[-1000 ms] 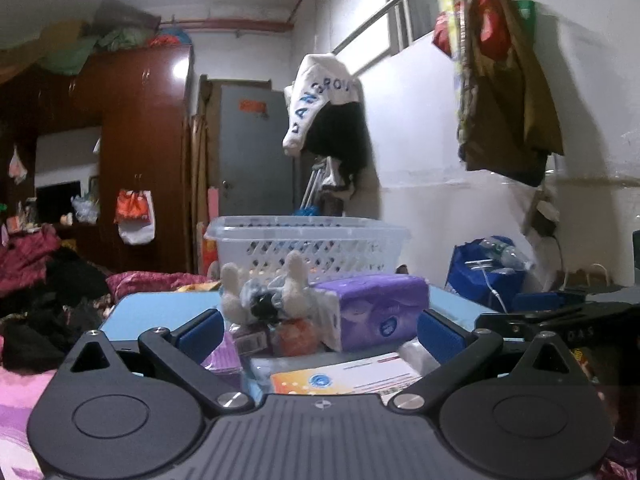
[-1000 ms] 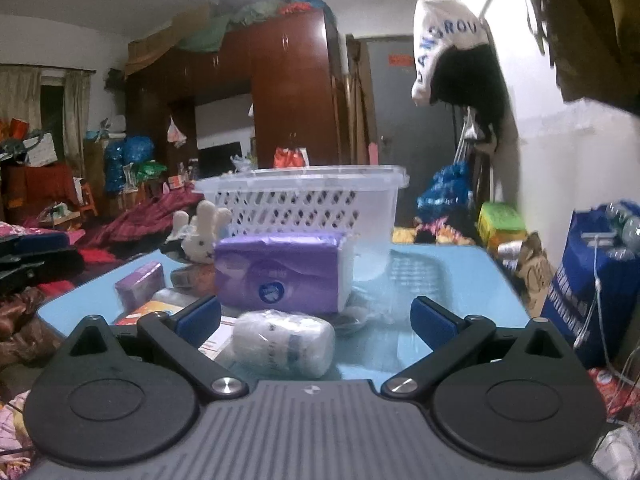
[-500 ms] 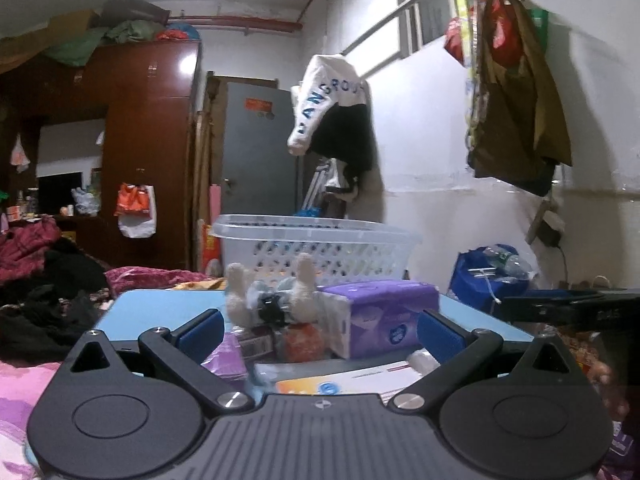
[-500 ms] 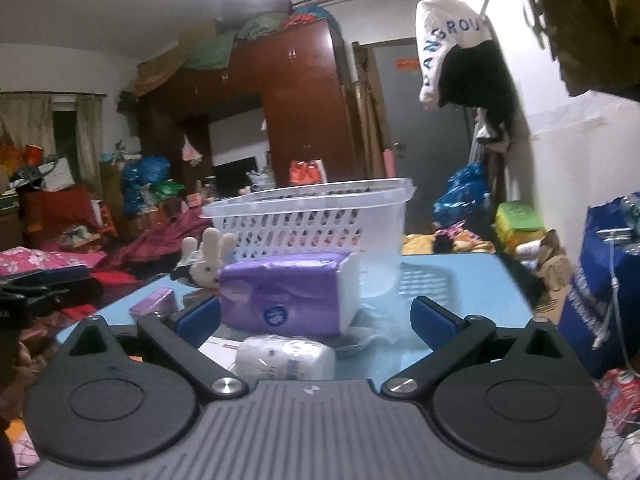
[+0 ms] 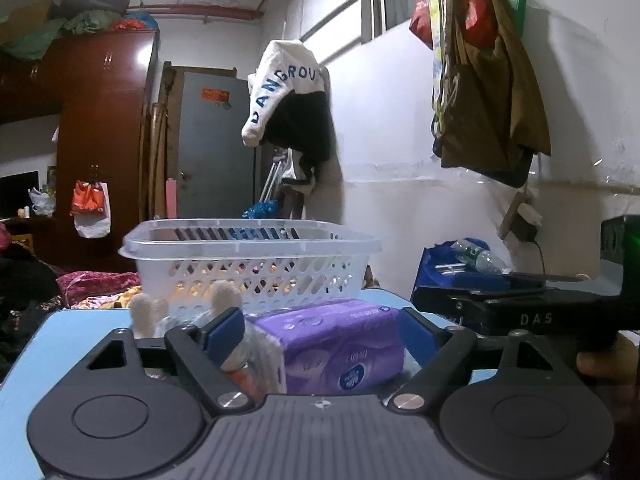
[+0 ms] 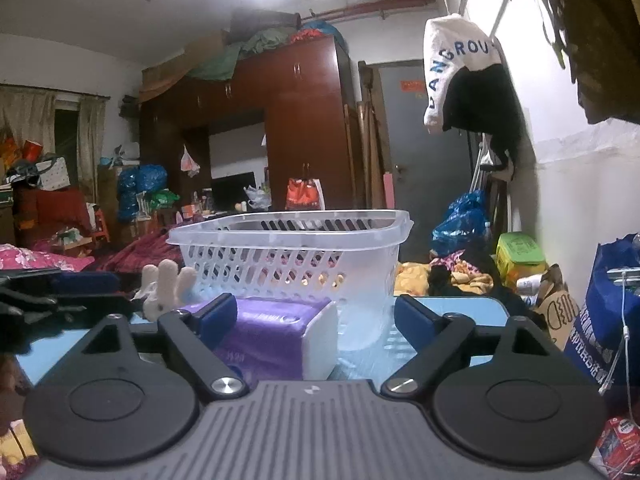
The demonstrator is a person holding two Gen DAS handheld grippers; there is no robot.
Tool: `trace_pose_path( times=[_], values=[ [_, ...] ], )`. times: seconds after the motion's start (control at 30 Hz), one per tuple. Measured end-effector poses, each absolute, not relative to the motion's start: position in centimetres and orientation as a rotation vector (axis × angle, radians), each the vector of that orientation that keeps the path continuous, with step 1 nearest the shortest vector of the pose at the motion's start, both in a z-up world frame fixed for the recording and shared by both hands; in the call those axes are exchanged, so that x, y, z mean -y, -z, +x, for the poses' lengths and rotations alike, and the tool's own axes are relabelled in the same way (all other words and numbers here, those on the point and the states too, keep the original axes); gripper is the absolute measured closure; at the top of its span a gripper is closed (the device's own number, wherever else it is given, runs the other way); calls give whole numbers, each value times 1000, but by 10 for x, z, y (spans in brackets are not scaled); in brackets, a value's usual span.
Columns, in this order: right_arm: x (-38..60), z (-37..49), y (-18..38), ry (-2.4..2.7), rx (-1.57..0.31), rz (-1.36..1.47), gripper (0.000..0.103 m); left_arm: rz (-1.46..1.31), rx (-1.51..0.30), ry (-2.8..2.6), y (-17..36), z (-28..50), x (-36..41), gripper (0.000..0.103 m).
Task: Organize objects
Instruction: 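Move both grippers toward the ends of the purple tissue pack, then close both grippers on the ends of the purple tissue pack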
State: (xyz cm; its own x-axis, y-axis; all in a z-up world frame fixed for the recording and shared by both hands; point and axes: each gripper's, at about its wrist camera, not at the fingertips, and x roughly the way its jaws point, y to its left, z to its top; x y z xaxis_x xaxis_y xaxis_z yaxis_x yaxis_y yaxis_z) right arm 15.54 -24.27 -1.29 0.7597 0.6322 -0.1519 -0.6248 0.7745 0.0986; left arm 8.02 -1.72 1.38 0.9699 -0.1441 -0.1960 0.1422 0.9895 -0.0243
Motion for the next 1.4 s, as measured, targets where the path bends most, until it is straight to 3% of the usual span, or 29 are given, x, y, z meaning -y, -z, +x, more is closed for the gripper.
trace_pose_path(
  times=[0.17,0.33,0.47,0.6,0.8,1.1,1.4],
  values=[
    [238,163,15,-688,-211,14,15,0,-227,162,-8,91,20,25],
    [236,178,23,-732,-288,2,32,-13,-270,161,-1,103,14,31],
    [239,187,27,-803,-341,35,32,-26,-312,171,6,113,7,41],
    [236,183,28,-837,-348,0,32,-25,-350,178,14,124,5,43],
    [225,183,29,-902,-378,-60,41,-45,-373,184,19,133,0,48],
    [228,175,31,-877,-324,-70,44,-6,-339,169,19,126,7,52],
    [242,135,16,-832,-170,-58,50,33,-185,197,0,87,23,54]
  ],
)
